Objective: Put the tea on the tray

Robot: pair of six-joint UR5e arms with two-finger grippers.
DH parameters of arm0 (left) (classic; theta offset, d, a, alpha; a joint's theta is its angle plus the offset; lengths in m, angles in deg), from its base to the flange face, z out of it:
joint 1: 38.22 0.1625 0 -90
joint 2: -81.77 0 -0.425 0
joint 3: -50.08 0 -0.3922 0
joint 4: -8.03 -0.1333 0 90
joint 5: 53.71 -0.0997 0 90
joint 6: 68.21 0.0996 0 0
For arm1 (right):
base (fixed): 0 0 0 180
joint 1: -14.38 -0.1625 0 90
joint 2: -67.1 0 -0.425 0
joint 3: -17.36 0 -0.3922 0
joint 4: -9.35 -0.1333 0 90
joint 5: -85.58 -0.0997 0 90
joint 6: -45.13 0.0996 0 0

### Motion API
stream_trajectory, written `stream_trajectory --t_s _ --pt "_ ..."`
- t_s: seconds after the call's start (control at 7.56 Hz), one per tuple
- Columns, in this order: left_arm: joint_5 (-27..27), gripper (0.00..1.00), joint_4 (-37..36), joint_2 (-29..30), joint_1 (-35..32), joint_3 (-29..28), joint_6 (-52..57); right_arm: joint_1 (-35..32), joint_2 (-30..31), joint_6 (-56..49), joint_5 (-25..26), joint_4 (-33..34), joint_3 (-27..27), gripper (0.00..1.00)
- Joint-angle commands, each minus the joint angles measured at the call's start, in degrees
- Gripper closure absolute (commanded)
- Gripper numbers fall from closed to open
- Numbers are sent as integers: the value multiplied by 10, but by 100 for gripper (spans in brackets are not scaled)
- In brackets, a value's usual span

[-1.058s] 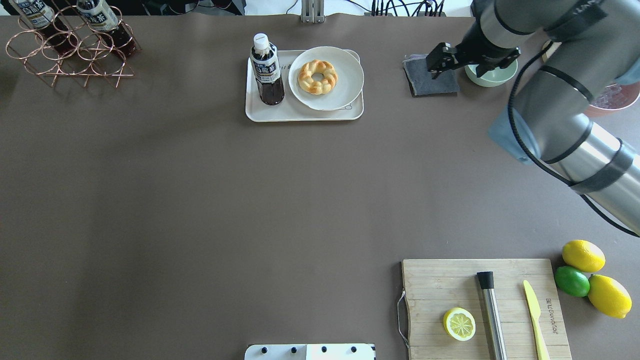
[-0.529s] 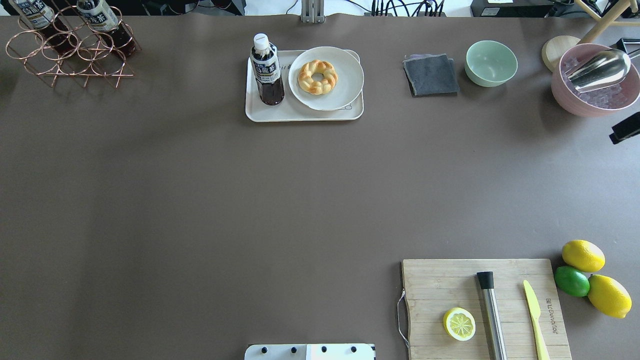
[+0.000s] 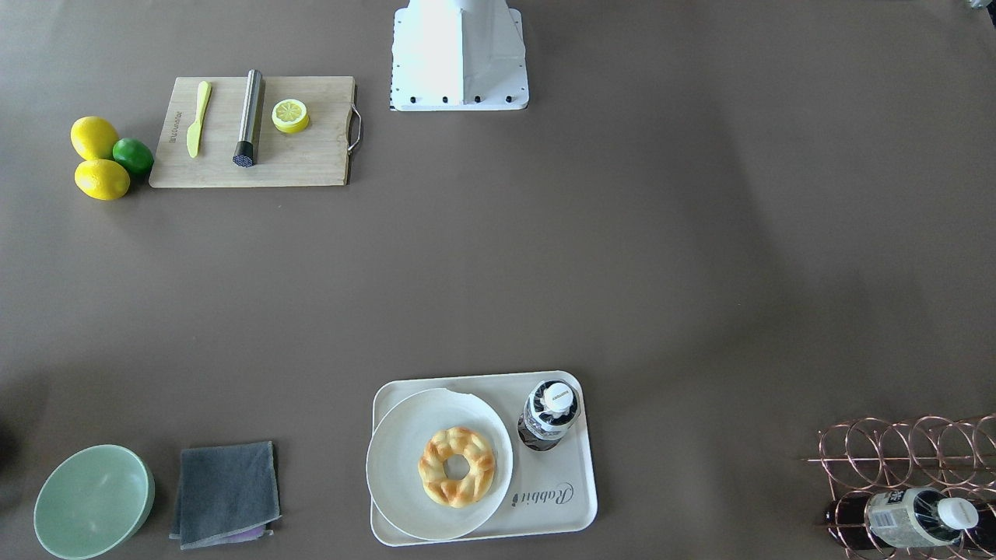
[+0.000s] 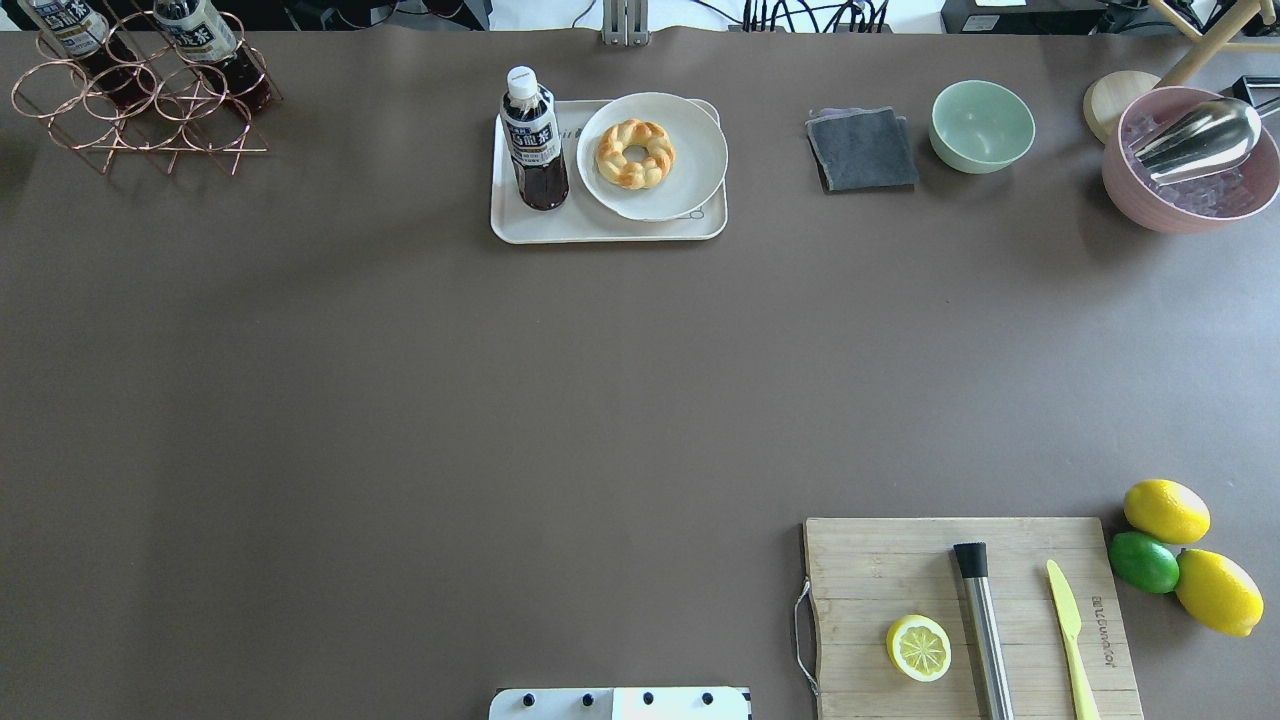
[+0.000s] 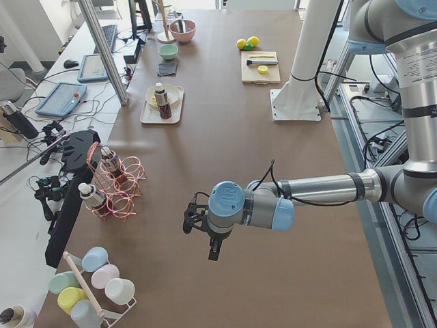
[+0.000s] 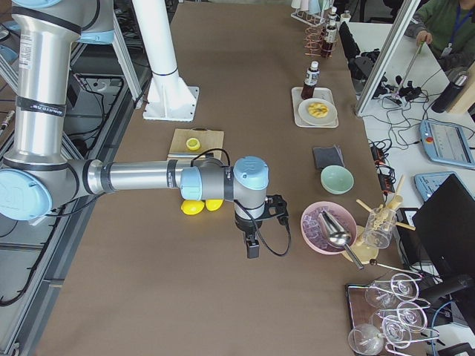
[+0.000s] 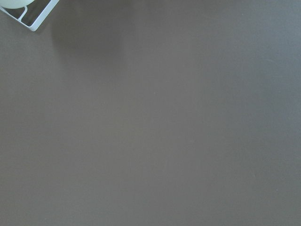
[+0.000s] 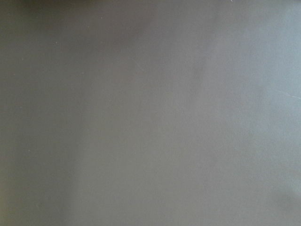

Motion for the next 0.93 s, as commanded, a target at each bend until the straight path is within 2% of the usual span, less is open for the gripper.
stream_trajectory --t_s 0.0,0.26,0.79 --pt "-18 1 -23 -10 1 -20 1 -20 -1 -8 -18 13 7 0" --pt "-34 1 -84 -1 1 -17 1 -20 11 -8 -33 12 5 0" --pt "-37 1 -87 -9 1 -31 -3 -20 18 -7 -27 6 19 0"
